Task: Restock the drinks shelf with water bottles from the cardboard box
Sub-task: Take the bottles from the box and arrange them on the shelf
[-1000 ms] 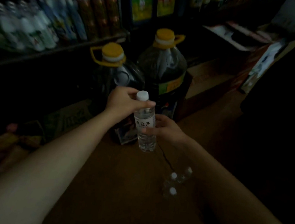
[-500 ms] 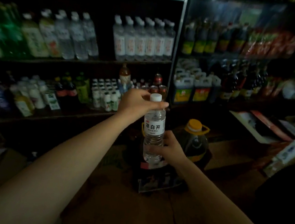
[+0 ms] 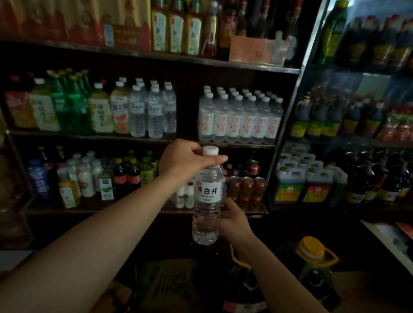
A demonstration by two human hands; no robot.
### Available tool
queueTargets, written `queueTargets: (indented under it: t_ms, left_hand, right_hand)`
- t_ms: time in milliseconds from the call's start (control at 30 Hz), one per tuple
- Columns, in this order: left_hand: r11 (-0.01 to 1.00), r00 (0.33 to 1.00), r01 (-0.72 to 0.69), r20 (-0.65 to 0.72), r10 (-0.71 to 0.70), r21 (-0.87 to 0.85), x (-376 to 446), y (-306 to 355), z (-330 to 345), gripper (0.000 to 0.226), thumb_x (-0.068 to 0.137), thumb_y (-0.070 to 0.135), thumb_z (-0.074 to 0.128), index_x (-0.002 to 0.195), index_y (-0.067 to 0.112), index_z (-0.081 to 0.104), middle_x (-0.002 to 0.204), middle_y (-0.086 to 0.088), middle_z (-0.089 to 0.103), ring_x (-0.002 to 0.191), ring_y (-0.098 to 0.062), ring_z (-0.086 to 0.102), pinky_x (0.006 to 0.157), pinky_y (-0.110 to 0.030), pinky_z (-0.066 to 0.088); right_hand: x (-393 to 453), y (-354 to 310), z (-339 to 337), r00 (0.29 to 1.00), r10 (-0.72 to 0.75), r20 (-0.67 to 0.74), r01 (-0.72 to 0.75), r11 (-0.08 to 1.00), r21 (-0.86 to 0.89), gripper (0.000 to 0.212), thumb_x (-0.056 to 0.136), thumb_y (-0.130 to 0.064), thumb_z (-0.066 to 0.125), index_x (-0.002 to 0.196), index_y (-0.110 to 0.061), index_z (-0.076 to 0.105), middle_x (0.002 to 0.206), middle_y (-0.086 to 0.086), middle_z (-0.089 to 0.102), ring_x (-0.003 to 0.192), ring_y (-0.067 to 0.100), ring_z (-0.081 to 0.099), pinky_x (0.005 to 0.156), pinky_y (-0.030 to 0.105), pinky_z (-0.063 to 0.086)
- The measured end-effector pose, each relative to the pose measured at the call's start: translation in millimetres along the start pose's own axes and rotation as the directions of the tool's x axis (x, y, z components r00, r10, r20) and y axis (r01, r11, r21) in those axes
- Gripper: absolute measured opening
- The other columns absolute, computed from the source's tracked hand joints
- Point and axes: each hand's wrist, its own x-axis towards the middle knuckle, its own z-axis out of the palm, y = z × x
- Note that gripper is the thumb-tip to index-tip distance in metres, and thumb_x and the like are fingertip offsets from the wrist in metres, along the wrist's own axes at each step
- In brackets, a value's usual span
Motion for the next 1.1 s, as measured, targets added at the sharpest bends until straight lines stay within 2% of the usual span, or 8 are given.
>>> queueTargets:
  t_ms: [200,367,500,600,667,800,933,1100]
  left_hand:
    - [0.996,1.000,-0.027,-0.008,0.028,0.080,74.7,-29.1,-31.5,0.055,0.058,0.070,0.074,0.051,0.020,0.051,0.046,0.007,0.044,0.047,-0.012,0.047,0.050,-0.028,0.031]
    - [0.994,0.998,-0.056,-0.029,0.059,0.089,128.7,-51.7,-45.8,0.057,0.056,0.070,0.074,0.050,0.016,0.054,0.046,0.004,0.046,0.047,-0.015,0.049,0.051,-0.030,0.034]
    - [0.992,0.997,-0.046,-0.049,0.052,0.114,168.9,-71.5,-51.6,0.060,0.057,0.070,0.074,0.050,0.015,0.050,0.046,0.003,0.041,0.048,-0.016,0.048,0.051,-0.032,0.035]
    - [0.990,0.998,-0.047,-0.033,0.052,0.130,200.6,-85.8,-53.3,0.059,0.060,0.064,0.076,0.048,0.017,0.043,0.046,0.002,0.037,0.047,-0.016,0.043,0.050,-0.030,0.031]
    - [0.989,0.997,-0.063,-0.043,0.069,0.134,223.3,-94.2,-53.3,0.061,0.061,0.063,0.077,0.044,0.020,0.038,0.040,0.005,0.033,0.041,-0.014,0.037,0.048,-0.027,0.027]
    - [0.987,0.996,-0.062,-0.057,0.071,0.151,266.4,-110.1,-47.3,0.062,0.061,0.060,0.079,0.041,0.021,0.035,0.037,0.006,0.029,0.039,-0.013,0.034,0.048,-0.027,0.027]
    - [0.983,0.999,-0.016,-0.044,0.025,0.185,309.3,-121.9,-43.6,0.064,0.059,0.058,0.081,0.042,0.021,0.032,0.038,0.006,0.027,0.038,-0.013,0.031,0.046,-0.026,0.023]
    - [0.979,0.998,-0.059,-0.010,0.062,0.193,361.2,-137.6,-36.6,0.066,0.057,0.056,0.082,0.046,0.021,0.027,0.042,0.005,0.023,0.040,-0.015,0.027,0.049,-0.030,0.021]
  right_hand:
    - [78.3,-28.3,36.4,0.999,-0.034,0.037,0.034,0.999,0.006,0.068,0.046,-0.039,0.093,0.106,-0.027,0.061,0.103,-0.003,0.072,0.095,0.019,0.069,0.088,0.048,0.055]
    - [136.9,-46.0,55.1,0.997,-0.068,0.039,0.070,0.996,-0.053,0.042,0.063,-0.037,0.088,0.095,-0.038,0.061,0.107,-0.004,0.060,0.099,0.016,0.061,0.088,0.040,0.054]
    - [185.2,-54.1,60.7,0.994,-0.088,0.067,0.094,0.992,-0.088,0.056,0.063,-0.036,0.088,0.113,-0.029,0.063,0.112,0.000,0.063,0.099,0.013,0.062,0.078,0.029,0.053]
    - [221.5,-61.3,64.8,0.991,-0.083,0.101,0.098,0.984,-0.148,0.073,0.049,-0.047,0.091,0.114,-0.026,0.064,0.115,0.003,0.065,0.104,0.019,0.063,0.088,0.040,0.054]
    - [251.6,-62.7,67.0,0.990,-0.084,0.113,0.101,0.983,-0.155,0.069,0.050,-0.042,0.092,0.110,-0.022,0.064,0.112,0.006,0.066,0.101,0.022,0.064,0.089,0.046,0.054]
    - [299.2,-72.9,68.3,0.990,-0.080,0.119,0.103,0.975,-0.196,0.053,0.065,-0.024,0.088,0.108,-0.018,0.057,0.110,0.004,0.062,0.097,0.015,0.060,0.075,0.029,0.053]
    - [347.7,-78.6,65.4,0.987,-0.100,0.124,0.128,0.959,-0.251,0.060,0.060,-0.031,0.090,0.109,-0.015,0.059,0.105,0.000,0.064,0.096,0.014,0.062,0.079,0.032,0.055]
    - [402.8,-87.6,63.6,0.981,-0.149,0.128,0.184,0.928,-0.324,0.056,0.062,-0.031,0.089,0.109,-0.018,0.061,0.101,0.000,0.068,0.093,0.013,0.064,0.074,0.025,0.054]
